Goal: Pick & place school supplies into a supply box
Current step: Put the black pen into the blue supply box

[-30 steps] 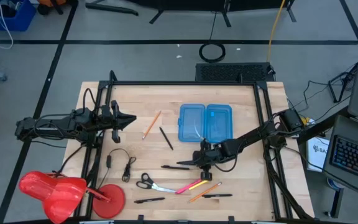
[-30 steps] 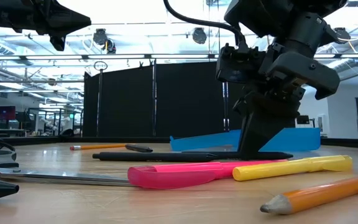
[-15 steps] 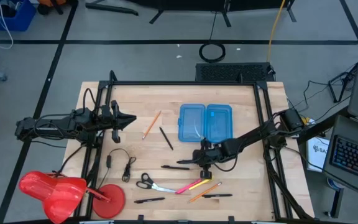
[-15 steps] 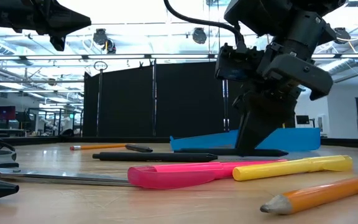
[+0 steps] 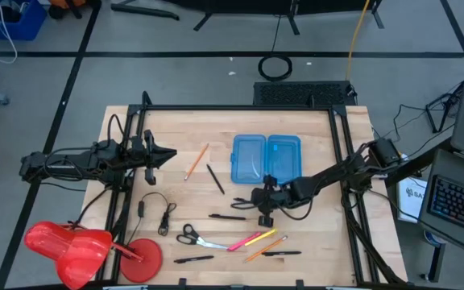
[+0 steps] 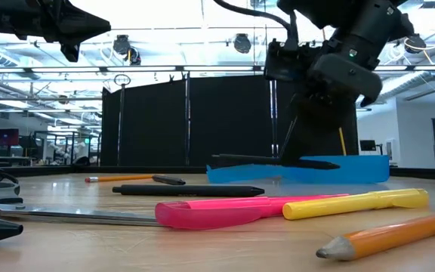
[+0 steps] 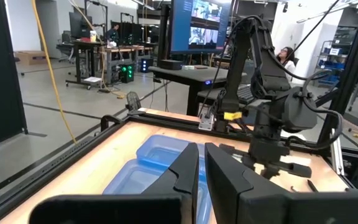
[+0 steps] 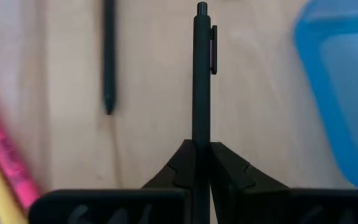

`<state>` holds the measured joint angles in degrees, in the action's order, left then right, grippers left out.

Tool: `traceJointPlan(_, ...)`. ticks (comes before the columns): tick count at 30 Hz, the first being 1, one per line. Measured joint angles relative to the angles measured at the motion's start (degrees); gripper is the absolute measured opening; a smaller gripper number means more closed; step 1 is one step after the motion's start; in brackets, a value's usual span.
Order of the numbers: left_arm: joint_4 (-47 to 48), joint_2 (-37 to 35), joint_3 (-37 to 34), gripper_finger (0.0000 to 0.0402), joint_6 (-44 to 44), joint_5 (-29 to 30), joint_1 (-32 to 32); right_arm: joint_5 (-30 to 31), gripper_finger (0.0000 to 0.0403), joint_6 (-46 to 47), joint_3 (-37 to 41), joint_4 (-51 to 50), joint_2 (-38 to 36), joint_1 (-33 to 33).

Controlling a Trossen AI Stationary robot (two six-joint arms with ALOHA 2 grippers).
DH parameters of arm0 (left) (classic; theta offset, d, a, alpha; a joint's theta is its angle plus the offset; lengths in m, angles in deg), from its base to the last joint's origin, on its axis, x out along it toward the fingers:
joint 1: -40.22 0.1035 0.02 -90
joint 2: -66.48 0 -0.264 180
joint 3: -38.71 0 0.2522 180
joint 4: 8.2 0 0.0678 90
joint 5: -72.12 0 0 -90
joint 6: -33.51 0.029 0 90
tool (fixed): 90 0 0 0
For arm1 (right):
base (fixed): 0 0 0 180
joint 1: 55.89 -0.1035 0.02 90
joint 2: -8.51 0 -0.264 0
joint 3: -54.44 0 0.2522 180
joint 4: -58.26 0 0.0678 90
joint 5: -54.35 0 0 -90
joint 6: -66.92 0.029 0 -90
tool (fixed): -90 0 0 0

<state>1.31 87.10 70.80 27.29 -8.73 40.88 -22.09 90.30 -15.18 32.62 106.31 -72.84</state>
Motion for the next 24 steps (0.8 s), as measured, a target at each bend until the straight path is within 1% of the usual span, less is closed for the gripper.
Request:
traceJointPlan(8, 0.0, 0.0, 0.0, 0.0031, 0.0, 0.0, 0.0, 7.7, 0.0014, 2.7, 0.0, -4.6, -4.7, 0.2)
traceJointPlan(11, 0.0, 0.0, 0.0, 0.0031, 0.0, 0.0, 0.0, 12.4, 0.0014, 4.3, 0.0, -8.0, -7.5, 0.2)
traceJointPlan(16, 0.0, 0.0, 0.0, 0.0031, 0.0, 0.0, 0.0, 20.4, 0.0014, 10.1, 0.4, -15.7, -11.5, 0.5)
traceJointPlan(20, 0.0, 0.9, 0.0, 0.0031, 0.0, 0.0, 0.0, 22.7, 0.0014, 14.1, 2.9, -17.8, -14.1, 2.3)
traceJointPlan(24, -0.8, 2.2, 0.0, 0.0031, 0.0, 0.9, 0.0, 24.0, 0.0015, 17.3, 6.6, -17.4, -16.7, 5.8)
